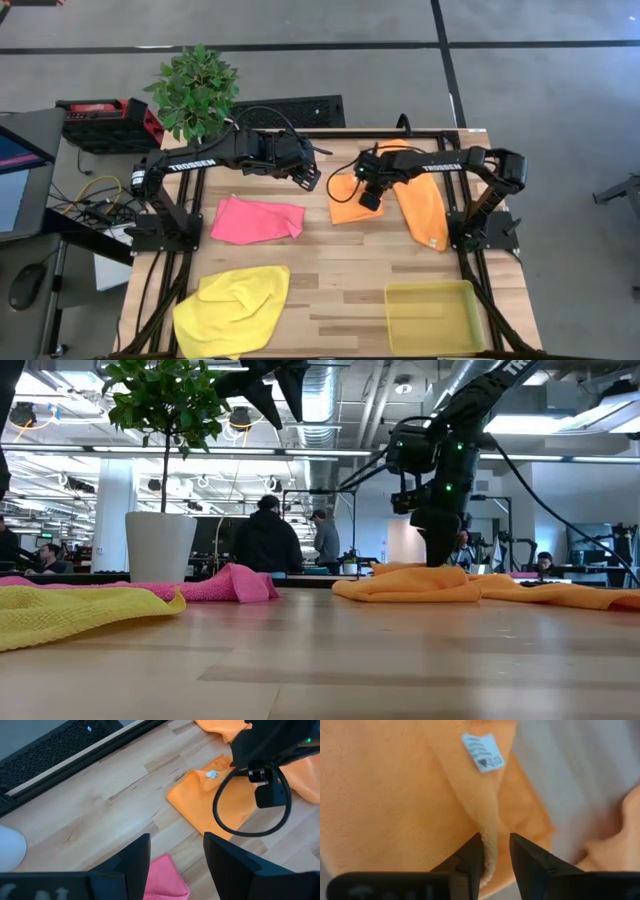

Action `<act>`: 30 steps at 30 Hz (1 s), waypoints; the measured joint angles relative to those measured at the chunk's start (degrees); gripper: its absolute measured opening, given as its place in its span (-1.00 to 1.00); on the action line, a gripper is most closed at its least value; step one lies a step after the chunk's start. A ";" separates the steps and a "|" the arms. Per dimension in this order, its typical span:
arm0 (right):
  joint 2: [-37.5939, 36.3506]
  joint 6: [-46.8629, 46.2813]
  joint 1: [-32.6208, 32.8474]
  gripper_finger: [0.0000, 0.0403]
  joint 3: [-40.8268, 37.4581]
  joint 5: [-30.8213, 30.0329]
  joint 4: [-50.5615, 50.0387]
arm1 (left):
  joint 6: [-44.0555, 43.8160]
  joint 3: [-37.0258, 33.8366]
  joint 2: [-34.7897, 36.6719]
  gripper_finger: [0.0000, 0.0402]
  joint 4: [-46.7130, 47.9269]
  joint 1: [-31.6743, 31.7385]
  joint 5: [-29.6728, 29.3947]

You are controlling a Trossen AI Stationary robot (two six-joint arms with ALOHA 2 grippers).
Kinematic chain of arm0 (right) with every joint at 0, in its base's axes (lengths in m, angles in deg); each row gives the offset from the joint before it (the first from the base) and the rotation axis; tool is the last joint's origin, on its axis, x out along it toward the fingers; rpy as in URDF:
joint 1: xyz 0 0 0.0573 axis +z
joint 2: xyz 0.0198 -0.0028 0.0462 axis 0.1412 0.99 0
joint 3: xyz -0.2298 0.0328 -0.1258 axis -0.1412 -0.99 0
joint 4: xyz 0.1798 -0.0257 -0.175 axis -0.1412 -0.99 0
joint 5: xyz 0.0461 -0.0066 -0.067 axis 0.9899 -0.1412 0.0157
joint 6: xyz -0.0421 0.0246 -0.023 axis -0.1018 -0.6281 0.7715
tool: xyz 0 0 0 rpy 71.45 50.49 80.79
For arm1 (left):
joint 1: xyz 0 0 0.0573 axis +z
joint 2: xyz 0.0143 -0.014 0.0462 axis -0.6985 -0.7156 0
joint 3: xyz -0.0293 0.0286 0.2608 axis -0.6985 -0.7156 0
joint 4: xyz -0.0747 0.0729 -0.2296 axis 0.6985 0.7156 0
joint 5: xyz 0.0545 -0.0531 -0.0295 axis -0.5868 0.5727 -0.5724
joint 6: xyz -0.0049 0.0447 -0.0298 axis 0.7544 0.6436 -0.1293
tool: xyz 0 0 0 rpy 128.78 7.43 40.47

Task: Fold microfiber towels
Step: Fold the left orange microfiber cloth

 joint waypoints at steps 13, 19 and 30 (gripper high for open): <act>-3.24 -11.31 -3.55 -0.39 0.00 -0.14 -0.67 | 0.26 0.00 0.00 -0.12 0.00 -0.13 -0.02; -6.27 -17.51 -6.58 -0.39 0.00 1.08 -3.19 | 0.40 0.00 0.00 -0.12 0.00 -0.15 -0.02; -7.25 -1.21 -6.19 -0.39 0.00 7.80 -5.44 | 1.03 0.00 0.00 -0.12 0.00 -0.15 -0.04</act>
